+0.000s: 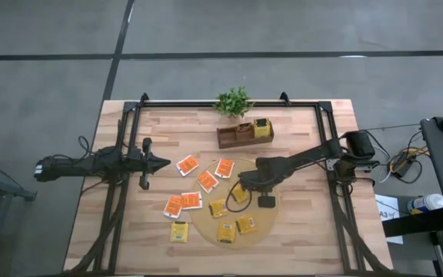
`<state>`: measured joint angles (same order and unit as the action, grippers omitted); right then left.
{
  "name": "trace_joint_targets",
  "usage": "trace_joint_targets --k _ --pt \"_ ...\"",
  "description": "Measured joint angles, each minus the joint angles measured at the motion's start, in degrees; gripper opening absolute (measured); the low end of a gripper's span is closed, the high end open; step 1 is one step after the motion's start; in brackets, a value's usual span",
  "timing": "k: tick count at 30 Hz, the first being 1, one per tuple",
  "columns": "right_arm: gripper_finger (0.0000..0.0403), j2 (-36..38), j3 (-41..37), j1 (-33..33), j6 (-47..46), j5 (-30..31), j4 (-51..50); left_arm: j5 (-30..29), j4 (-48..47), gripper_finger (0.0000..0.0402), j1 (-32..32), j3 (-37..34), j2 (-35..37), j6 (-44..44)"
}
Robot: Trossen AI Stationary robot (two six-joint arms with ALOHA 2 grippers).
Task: Pick & Place Tea
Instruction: Put the orange tea bag into the middle section of the wooden organizer
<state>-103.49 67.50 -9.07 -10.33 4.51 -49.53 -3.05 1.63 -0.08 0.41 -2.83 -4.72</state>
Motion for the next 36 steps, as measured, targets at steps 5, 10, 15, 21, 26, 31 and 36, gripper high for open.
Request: trace_joint_targets --k 5,10,15,21,26,31,36 --pt "0.0008 2.32 5.08 1.10 1.56 -3.70 -3.35 0.00 0.00 0.0000 0.02 -0.01 0.00 0.01" --pt "0.0008 4.07 11.55 4.78 5.15 -16.28 -6.60 0.00 0.00 0.0000 0.02 -0.01 0.00 0.01" --pt "0.0008 4.42 17.78 10.53 13.23 -29.86 -7.98 0.00 0.00 0.0000 0.02 0.01 0.00 0.01" --pt "0.0008 4.32 22.69 19.02 19.50 -40.95 -9.03 0.00 0.02 0.0000 0.02 0.00 0.00 0.01" --pt "0.0008 4.25 23.89 25.14 22.40 -44.86 -10.20 0.00 0.02 0.0000 0.07 0.02 0.00 0.01" --pt "0.0008 4.23 23.89 30.31 23.10 -44.85 -10.37 0.00 0.01 0.0000 0.07 0.00 0.00 0.01" --pt "0.0008 4.06 23.89 34.99 25.26 -44.93 -11.03 0.00 0.01 0.0000 0.07 0.01 0.00 0.01"
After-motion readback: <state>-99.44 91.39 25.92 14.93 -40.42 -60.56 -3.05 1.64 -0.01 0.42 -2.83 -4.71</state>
